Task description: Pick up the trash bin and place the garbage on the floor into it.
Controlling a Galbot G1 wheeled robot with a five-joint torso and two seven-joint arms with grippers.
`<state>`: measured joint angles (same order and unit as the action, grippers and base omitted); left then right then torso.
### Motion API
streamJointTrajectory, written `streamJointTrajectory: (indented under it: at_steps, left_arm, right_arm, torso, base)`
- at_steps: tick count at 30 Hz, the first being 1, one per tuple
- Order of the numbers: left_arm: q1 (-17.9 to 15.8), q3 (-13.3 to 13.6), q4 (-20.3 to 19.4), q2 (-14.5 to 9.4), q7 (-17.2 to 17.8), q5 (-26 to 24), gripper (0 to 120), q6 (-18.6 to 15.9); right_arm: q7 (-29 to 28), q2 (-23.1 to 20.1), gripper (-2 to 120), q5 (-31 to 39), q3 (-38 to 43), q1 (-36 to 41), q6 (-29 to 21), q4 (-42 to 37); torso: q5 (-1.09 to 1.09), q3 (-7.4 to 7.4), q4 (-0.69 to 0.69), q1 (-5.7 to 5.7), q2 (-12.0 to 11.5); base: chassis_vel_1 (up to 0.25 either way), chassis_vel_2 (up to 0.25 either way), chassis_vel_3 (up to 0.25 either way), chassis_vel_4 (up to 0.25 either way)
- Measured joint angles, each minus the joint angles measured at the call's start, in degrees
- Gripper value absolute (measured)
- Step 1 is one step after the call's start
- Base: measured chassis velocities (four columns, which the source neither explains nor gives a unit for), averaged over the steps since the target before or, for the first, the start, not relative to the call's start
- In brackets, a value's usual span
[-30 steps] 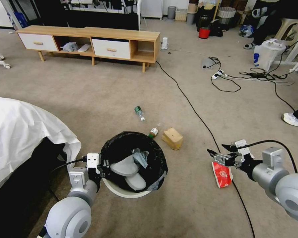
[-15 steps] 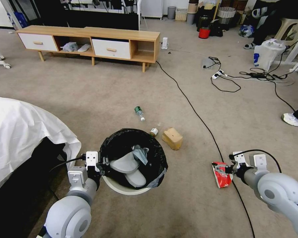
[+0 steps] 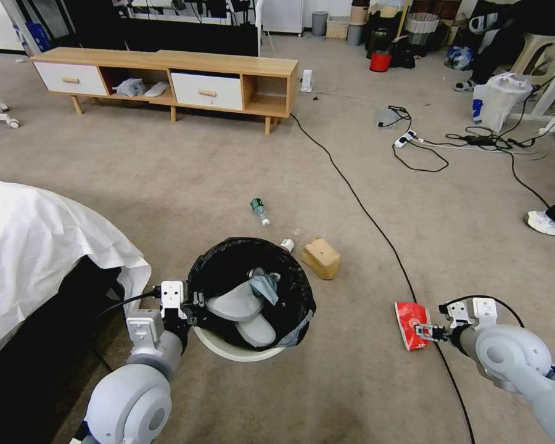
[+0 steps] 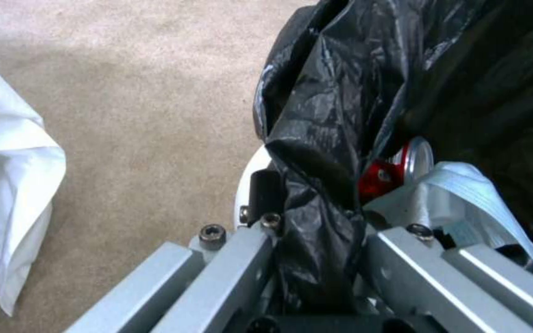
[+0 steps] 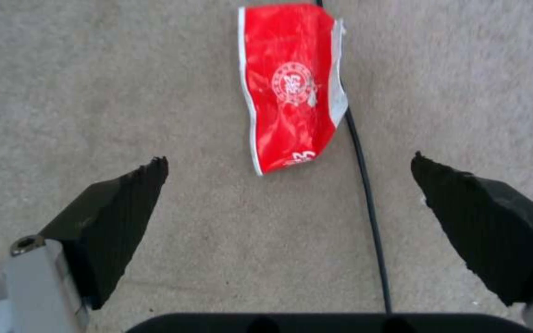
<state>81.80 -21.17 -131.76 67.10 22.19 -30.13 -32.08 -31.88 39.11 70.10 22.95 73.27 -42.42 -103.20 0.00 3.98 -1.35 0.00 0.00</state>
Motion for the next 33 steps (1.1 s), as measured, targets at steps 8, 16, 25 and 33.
streamJointTrajectory:
  at_steps: [8, 16, 25, 33]
  left_arm:
    - [0.0, -0.2, 0.3, -0.2, -0.1, -0.3, 0, 0.1]
    - [-0.1, -0.3, 0.9, -0.3, -0.1, -0.5, 0, 0.3]
    - [-0.4, -0.3, 1.6, -0.5, -0.1, -0.9, 0, 0.4]
    - [-0.6, -0.1, 2.0, -0.5, -0.1, -0.8, 0, 0.6]
  right_arm:
    - [1.4, 5.4, 100, -1.3, -4.5, -6.9, 0.1, 8.1]
    - [3.5, 9.4, 100, -5.0, -7.9, -11.8, 0.2, 15.6]
    - [6.3, 11.6, 100, -9.7, -8.6, -14.2, 0.2, 21.6]
    - [8.2, 12.9, 100, -12.2, -9.1, -15.6, 0.4, 25.3]
  torso:
    - [0.0, 0.0, 0.01, 0.0, 0.0]
    - [-0.01, 0.0, 0.01, 0.0, 0.0]
    - [0.0, 0.0, 0.01, 0.0, 0.0]
    - [0.01, 0.0, 0.01, 0.0, 0.0]
  base:
    - [0.0, 0.0, 0.0, 0.0]
    - [0.0, 0.0, 0.0, 0.0]
    - [0.0, 0.0, 0.0, 0.0]
    - [0.0, 0.0, 0.0, 0.0]
